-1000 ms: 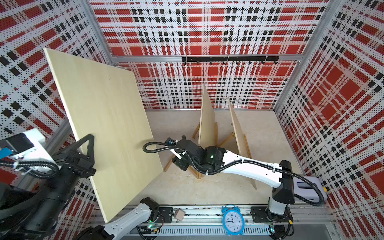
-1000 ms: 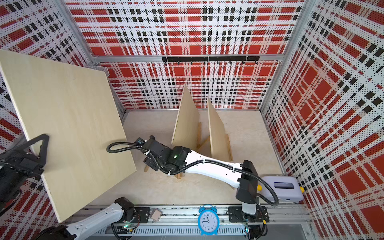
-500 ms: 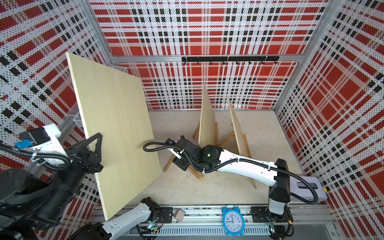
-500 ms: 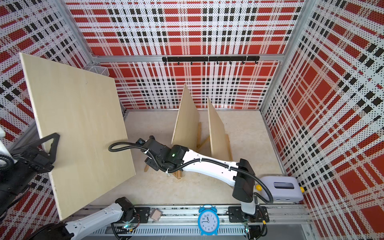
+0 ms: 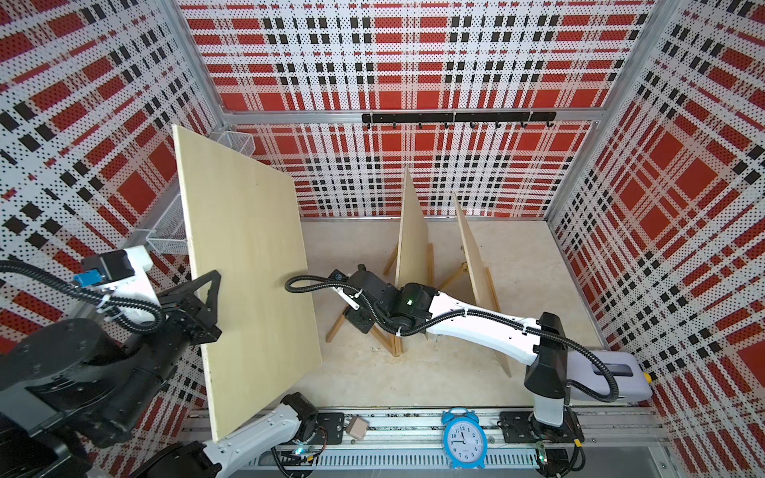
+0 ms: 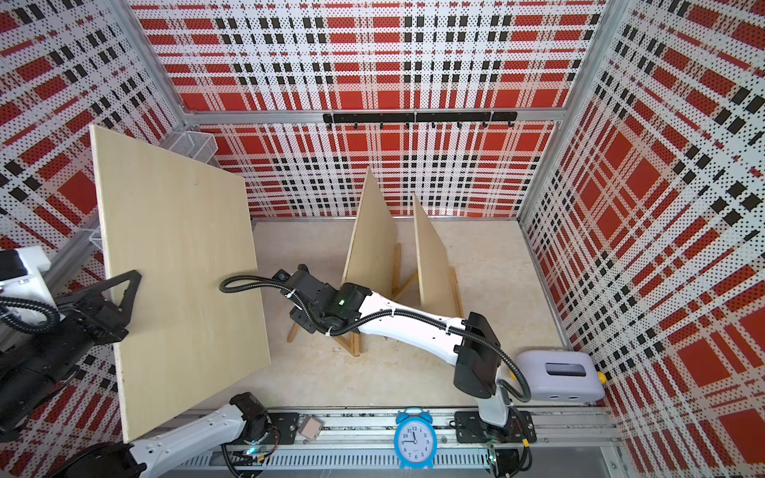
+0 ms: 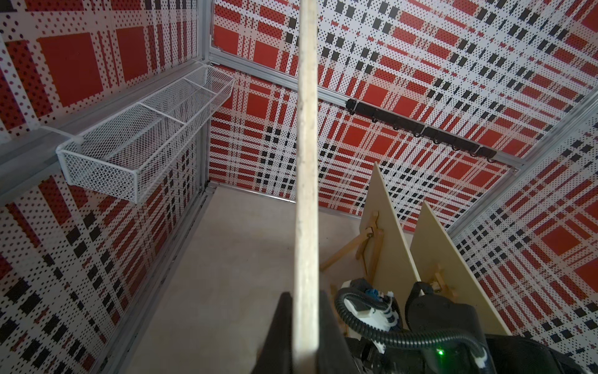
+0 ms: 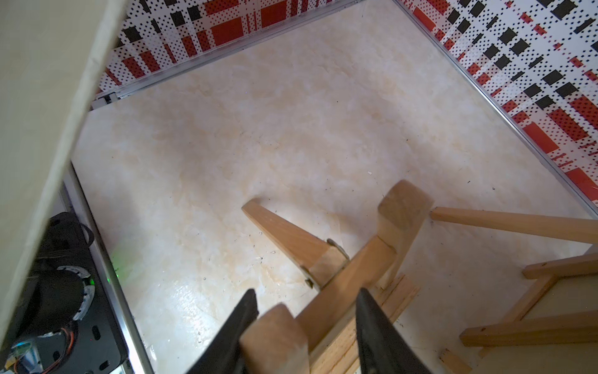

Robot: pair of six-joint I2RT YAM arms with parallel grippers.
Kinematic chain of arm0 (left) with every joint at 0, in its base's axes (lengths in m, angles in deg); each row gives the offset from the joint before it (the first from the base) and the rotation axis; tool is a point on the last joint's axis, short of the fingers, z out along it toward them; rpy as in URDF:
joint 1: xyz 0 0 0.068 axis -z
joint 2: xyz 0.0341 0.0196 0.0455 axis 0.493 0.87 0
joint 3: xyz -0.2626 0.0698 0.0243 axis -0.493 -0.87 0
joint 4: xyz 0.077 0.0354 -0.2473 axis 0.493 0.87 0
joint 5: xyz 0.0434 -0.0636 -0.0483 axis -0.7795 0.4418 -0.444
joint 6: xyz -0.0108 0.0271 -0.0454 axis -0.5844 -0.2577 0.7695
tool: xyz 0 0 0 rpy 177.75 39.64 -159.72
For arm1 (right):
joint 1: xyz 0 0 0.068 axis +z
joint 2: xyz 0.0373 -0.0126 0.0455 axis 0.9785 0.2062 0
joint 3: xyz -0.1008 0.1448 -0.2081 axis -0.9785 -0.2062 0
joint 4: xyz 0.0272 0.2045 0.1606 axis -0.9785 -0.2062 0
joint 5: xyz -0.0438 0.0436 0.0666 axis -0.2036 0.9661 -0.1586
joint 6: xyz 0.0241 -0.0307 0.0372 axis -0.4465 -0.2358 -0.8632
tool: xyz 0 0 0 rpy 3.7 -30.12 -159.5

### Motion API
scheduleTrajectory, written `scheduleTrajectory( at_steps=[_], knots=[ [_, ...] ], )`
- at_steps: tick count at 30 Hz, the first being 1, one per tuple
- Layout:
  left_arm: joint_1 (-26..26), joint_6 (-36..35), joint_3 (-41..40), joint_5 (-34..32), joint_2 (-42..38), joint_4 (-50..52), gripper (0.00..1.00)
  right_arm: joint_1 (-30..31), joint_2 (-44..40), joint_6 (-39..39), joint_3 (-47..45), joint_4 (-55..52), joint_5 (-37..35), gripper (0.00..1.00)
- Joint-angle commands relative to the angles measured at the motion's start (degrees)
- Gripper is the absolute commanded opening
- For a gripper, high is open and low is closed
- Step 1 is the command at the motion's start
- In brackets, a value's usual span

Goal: Disassemble the easel
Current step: Pick up the easel at the center of the board.

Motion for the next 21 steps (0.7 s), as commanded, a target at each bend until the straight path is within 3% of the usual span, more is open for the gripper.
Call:
scheduleTrajectory(
  at_steps=[1, 15, 21],
  knots=[
    [0.5, 2.2, 1.5, -2.9, 0.0, -12.1, 0.00, 0.0, 1.0, -0.3, 1.5, 1.1, 1.6, 0.45],
    [1.8, 4.2, -2.5, -4.2, -0.2, -10.6, 0.00, 0.0, -2.0, -0.7, 2.1, 1.7, 4.4, 0.29],
    [1.8, 5.6, -3.2, -3.7, 0.3, -8.4, 0.00, 0.0, -4.2, -0.5, 3.6, 2.0, 5.8, 0.11]
  ],
)
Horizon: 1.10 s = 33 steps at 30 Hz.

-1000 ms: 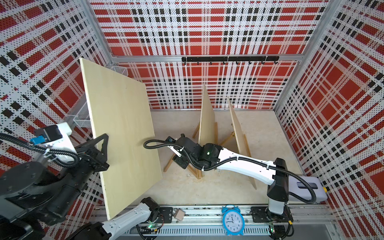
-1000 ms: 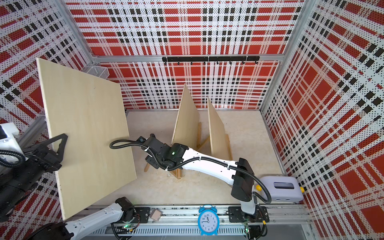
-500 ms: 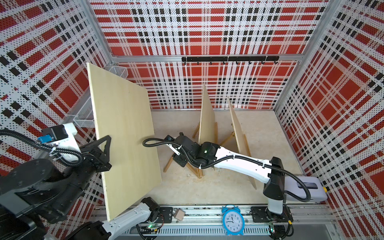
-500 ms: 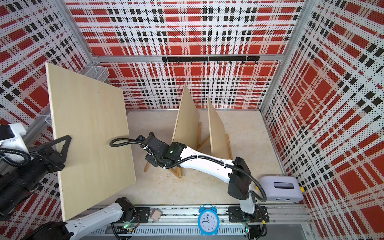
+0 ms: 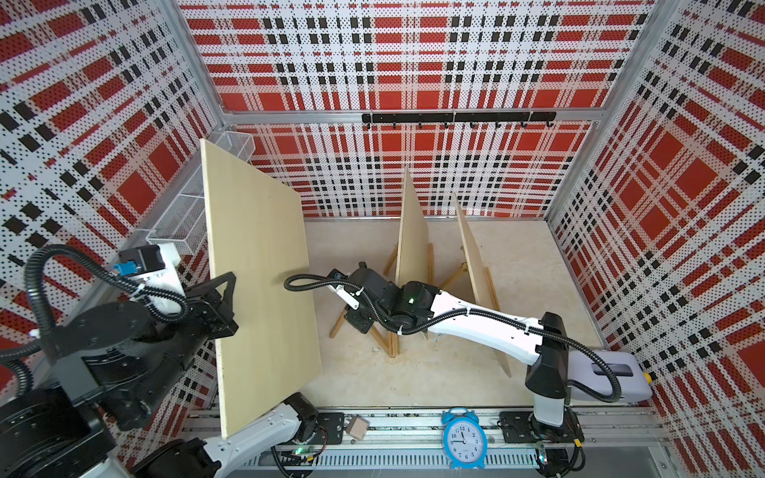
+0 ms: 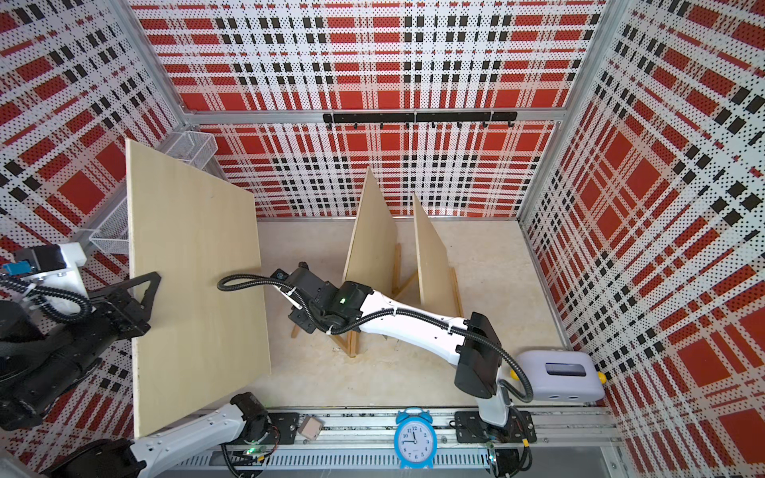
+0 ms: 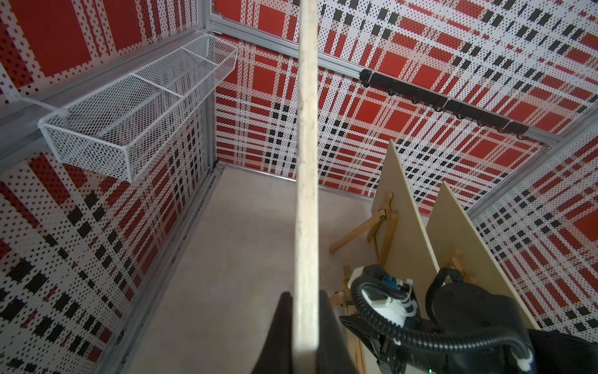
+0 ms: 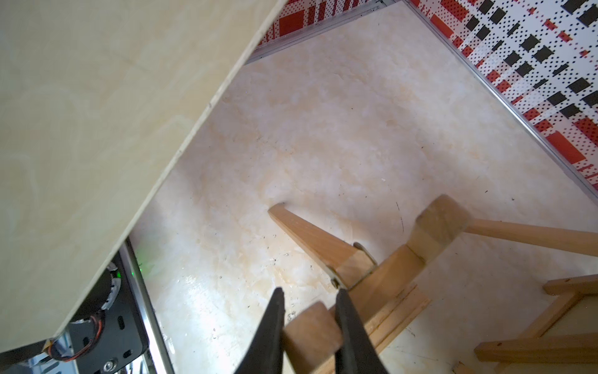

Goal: Disassemble the easel
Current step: Pick up the easel at the center of the board, then place the drawing board at the center of the board.

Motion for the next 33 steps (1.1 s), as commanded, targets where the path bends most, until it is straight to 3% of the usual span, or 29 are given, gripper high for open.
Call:
scheduleTrajectory(
  at_steps=[1, 2, 20, 27, 33],
  knots=[
    [0.5, 2.8, 0.8, -2.0, -0.4, -10.8, 0.00, 0.2, -3.9, -0.6, 3.1, 2.0, 2.0, 0.04],
    [0.5, 3.0, 0.7, -2.0, -0.3, -10.6, 0.00, 0.2, -4.2, -0.5, 3.2, 2.0, 2.4, 0.00],
    [0.4, 8.0, 1.1, 2.5, 6.0, -1.6, 0.00, 0.2, -14.6, 5.3, 12.7, 1.3, 14.3, 0.00],
    [0.3, 9.5, -0.9, 3.0, 7.2, -1.7, 0.00, 0.2, -20.2, 8.2, 19.1, -0.4, 20.4, 0.00],
    [0.3, 9.7, -6.1, 5.4, 7.9, -6.5, 0.00, 0.2, -24.8, 10.8, 24.4, -2.2, 20.3, 0.00]
  ],
)
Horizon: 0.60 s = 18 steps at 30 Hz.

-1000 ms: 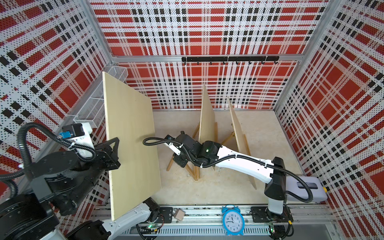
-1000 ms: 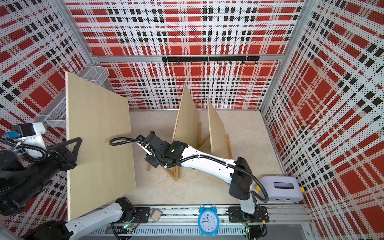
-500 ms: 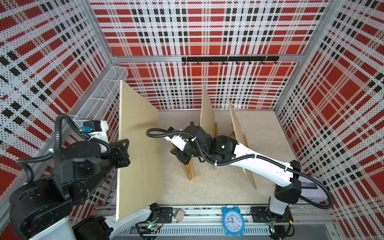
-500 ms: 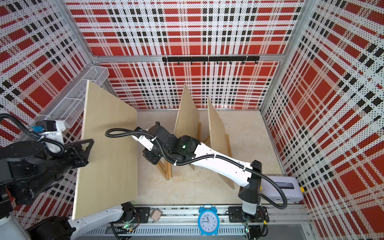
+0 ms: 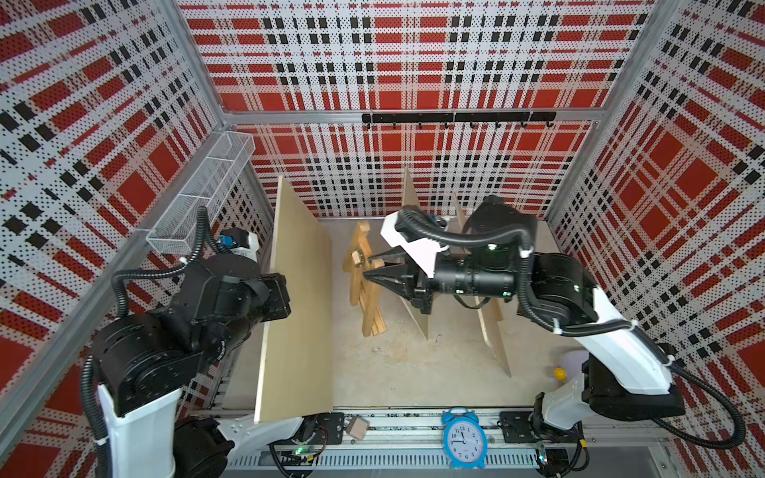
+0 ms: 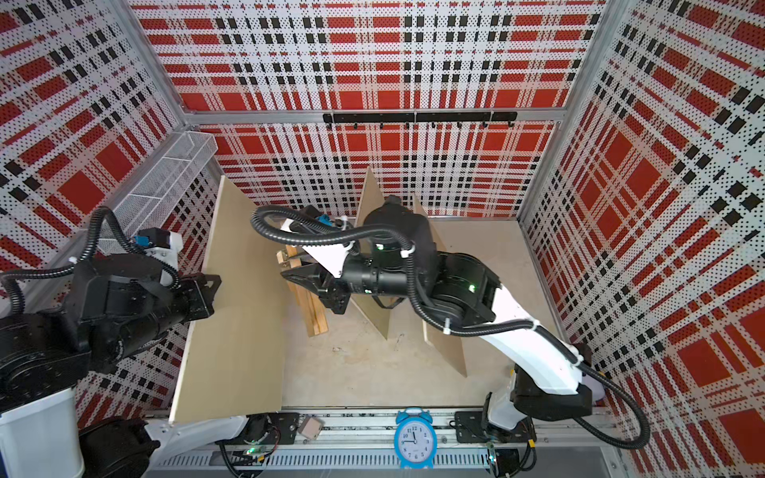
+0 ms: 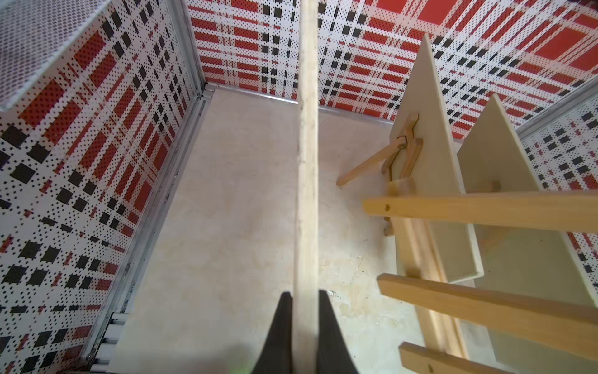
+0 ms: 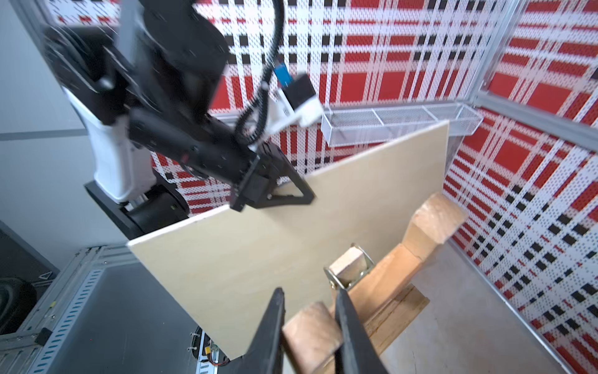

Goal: Disassemble the easel
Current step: Place the drawing board at the center of the board.

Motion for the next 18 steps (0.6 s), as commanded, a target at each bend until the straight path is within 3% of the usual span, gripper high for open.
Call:
scheduleTrajectory(
  at_steps=[1, 6, 13, 18],
  knots=[
    [0.0, 2.0, -1.9, -1.0, -1.0, -14.3, 0.00, 0.1, -4.3, 4.3, 3.4, 4.4, 0.3, 0.00],
    [-3.2, 1.5, -6.5, 2.1, -0.8, -19.7, 0.00, 0.1, -9.1, 8.1, 3.4, 5.8, -7.9, 0.00],
    [-15.4, 1.1, -16.8, 17.3, -1.9, -31.5, 0.00, 0.1, -15.2, 17.0, 1.0, 11.6, -24.2, 0.00],
    [-19.8, 0.8, -19.6, 23.6, -0.1, -37.6, 0.00, 0.1, -16.4, 25.9, 1.1, 14.7, -37.9, 0.00]
  ],
)
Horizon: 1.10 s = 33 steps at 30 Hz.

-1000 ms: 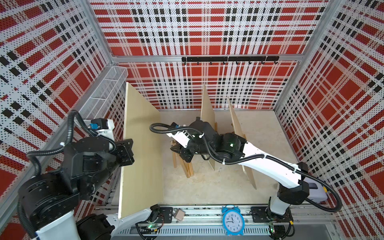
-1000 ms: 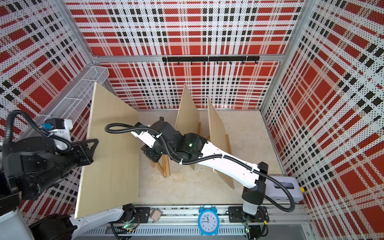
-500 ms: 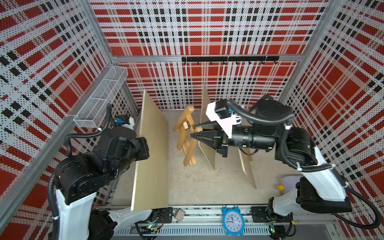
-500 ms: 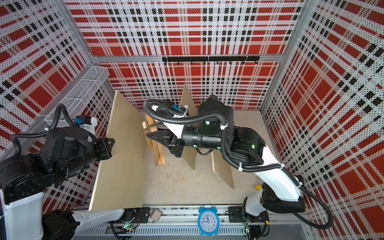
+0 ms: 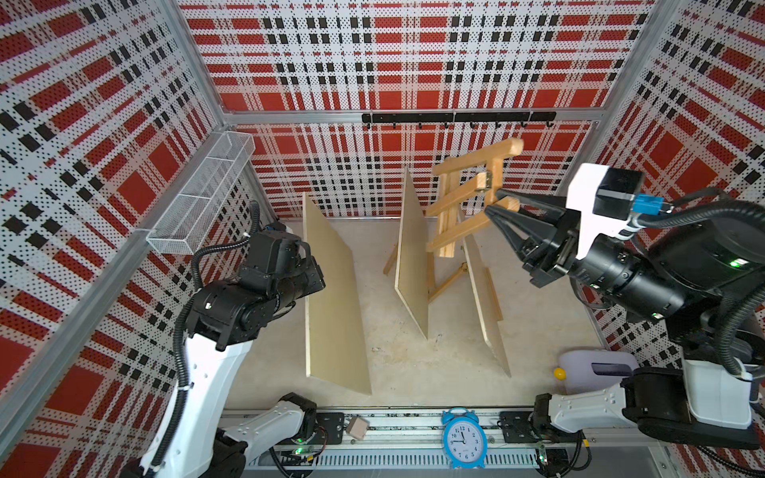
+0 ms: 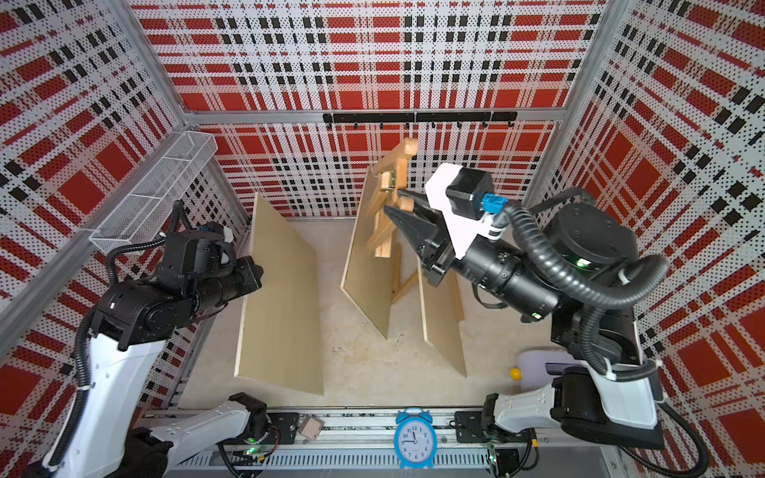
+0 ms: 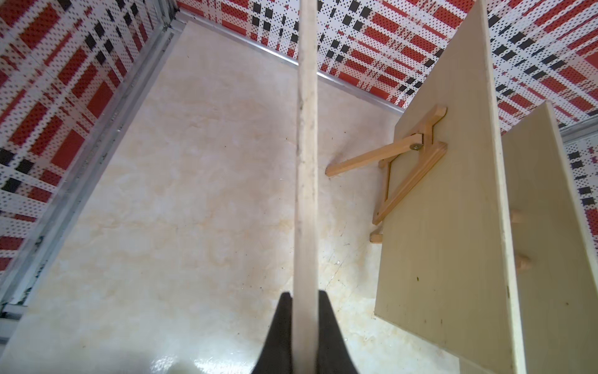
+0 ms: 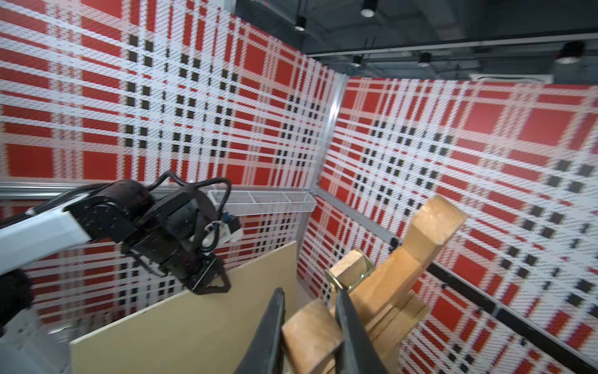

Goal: Disassemble the easel
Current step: Place the drawing board at the center of the board.

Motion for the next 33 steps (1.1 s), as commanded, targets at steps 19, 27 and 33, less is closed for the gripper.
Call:
scheduleTrajectory(
  at_steps=[19, 27, 33],
  knots=[
    [-22.1, -10.8, -4.3, 32.2, 8.0, -24.9, 0.00, 0.0, -11.7, 18.3, -13.0, 18.7, -38.5, 0.00],
    [-26.2, -20.8, -4.7, 42.7, 14.9, -24.4, 0.00, 0.0, -12.6, 15.0, -16.1, 18.3, -40.2, 0.00],
    [-26.4, -23.7, -5.3, 40.0, 18.4, -23.4, 0.00, 0.0, -10.2, 14.5, -15.6, 16.8, -42.3, 0.00]
  ],
)
